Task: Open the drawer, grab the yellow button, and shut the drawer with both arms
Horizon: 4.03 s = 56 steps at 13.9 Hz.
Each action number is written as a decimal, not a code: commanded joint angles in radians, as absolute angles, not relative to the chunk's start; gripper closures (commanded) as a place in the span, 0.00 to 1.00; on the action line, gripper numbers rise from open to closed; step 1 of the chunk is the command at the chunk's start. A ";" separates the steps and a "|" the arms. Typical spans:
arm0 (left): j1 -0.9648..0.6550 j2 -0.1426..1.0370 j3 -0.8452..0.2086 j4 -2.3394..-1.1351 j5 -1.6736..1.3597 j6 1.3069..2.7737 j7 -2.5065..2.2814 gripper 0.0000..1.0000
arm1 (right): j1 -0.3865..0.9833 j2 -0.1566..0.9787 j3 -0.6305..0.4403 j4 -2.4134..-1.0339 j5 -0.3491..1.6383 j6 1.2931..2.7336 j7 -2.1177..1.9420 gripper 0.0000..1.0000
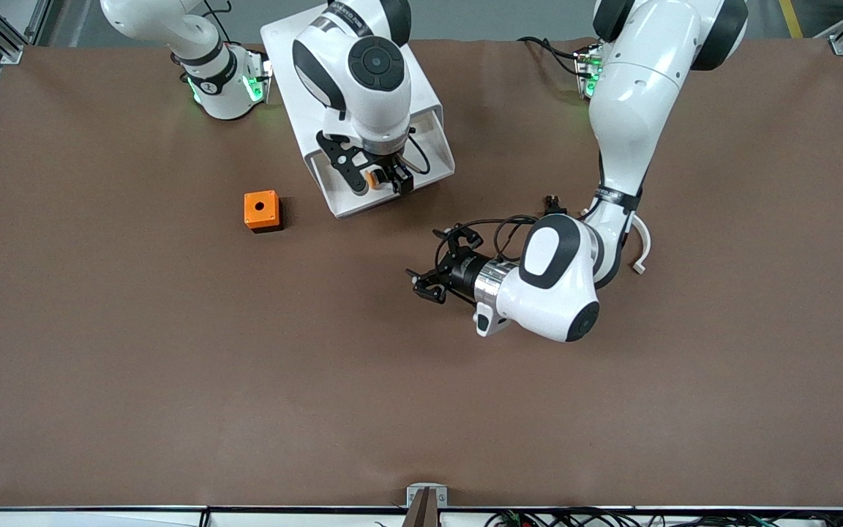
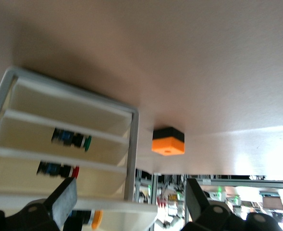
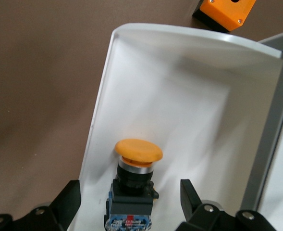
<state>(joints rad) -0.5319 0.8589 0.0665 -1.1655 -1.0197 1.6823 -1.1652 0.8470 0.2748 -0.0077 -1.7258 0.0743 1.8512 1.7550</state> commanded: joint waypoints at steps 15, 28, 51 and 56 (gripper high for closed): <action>-0.695 0.710 0.080 -1.181 -0.425 2.012 -0.980 0.00 | 0.856 0.293 -0.021 -1.677 0.064 1.829 1.783 1.00; -0.787 0.684 0.081 -1.212 -0.279 1.950 -1.025 0.00 | 0.226 0.103 -0.026 -1.721 0.077 1.554 0.704 1.00; -0.976 0.595 0.066 -1.348 -0.230 1.835 -1.246 0.00 | -0.425 0.426 -0.023 -2.218 -0.195 2.714 -0.242 1.00; -0.977 0.601 0.015 -1.351 -0.242 1.835 -1.278 0.00 | -0.416 0.428 -0.025 -2.206 -0.198 2.709 -0.244 0.00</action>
<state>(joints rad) -0.9693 0.6213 0.0359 -1.3276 -0.2386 1.8371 -1.2451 -0.4044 0.4254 -0.0369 -2.2228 -0.1719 2.7169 -0.2404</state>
